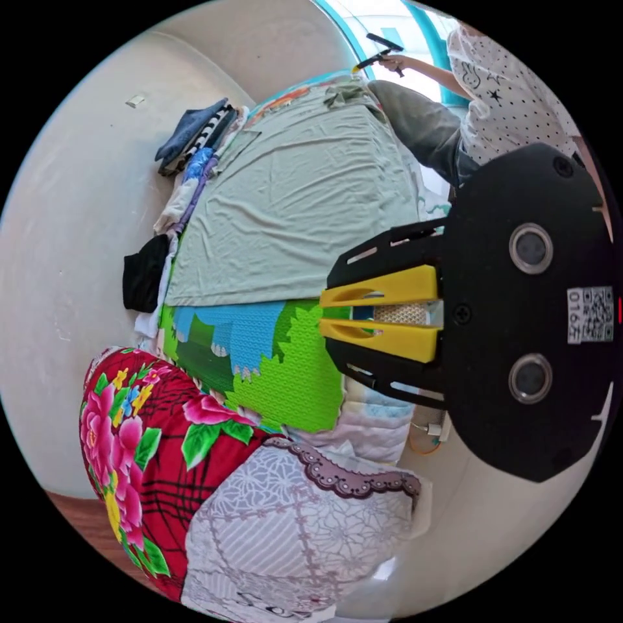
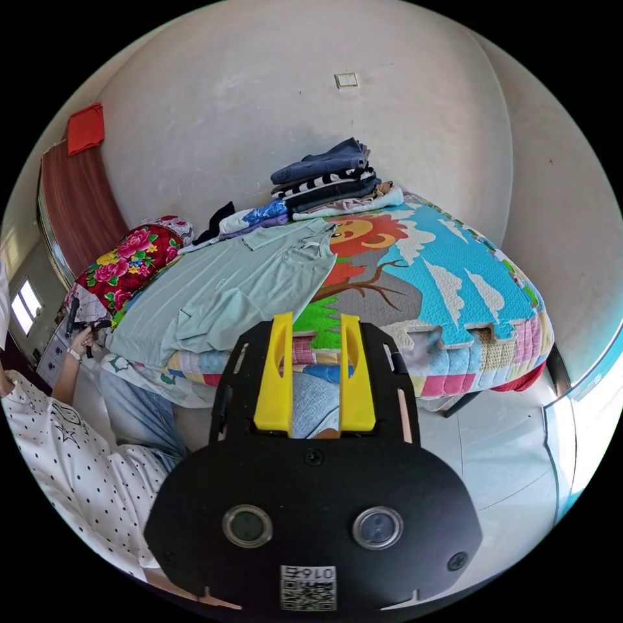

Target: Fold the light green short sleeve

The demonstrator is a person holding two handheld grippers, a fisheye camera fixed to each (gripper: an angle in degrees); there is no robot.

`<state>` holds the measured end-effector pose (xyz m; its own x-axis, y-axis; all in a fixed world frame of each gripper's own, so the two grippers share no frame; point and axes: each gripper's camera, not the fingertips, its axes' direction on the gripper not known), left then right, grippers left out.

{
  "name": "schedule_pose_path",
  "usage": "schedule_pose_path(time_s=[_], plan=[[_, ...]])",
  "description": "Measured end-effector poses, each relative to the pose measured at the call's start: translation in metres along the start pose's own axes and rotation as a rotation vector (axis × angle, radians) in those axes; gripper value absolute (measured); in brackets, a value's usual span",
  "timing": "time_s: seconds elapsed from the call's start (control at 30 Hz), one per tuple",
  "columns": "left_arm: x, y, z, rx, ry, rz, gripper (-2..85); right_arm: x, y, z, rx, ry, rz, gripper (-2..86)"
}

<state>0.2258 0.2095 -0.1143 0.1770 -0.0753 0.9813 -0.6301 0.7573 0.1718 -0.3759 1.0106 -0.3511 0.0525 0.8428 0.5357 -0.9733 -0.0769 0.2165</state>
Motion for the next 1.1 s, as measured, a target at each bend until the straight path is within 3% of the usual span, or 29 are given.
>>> schedule_pose_path(time_s=[0.13, 0.43, 0.5, 0.67, 0.9, 1.1], plan=[[-0.004, -0.038, 0.008, -0.016, 0.106, -0.047, 7.5, -0.009, -0.002, 0.01, -0.016, -0.022, -0.009, 11.4], [0.058, -0.1, 0.051, -0.076, -0.132, 0.016, 8.0, -0.019, 0.014, 0.018, -0.016, -0.029, 0.001, 11.2], [0.08, -0.099, 0.055, -0.07, -0.273, 0.075, 3.5, -0.019, 0.018, 0.02, -0.02, -0.023, 0.003, 11.0], [0.107, -0.097, 0.06, -0.083, -0.357, 0.146, -0.5, -0.019, 0.029, 0.032, -0.04, 0.001, -0.004, 10.0], [0.102, -0.097, 0.06, -0.071, -0.287, 0.113, -1.0, -0.021, 0.036, 0.061, -0.063, 0.001, -0.026, 7.9], [0.107, -0.093, 0.065, -0.058, -0.289, 0.116, -1.0, -0.016, 0.003, 0.091, -0.067, 0.221, -0.071, 5.8]])
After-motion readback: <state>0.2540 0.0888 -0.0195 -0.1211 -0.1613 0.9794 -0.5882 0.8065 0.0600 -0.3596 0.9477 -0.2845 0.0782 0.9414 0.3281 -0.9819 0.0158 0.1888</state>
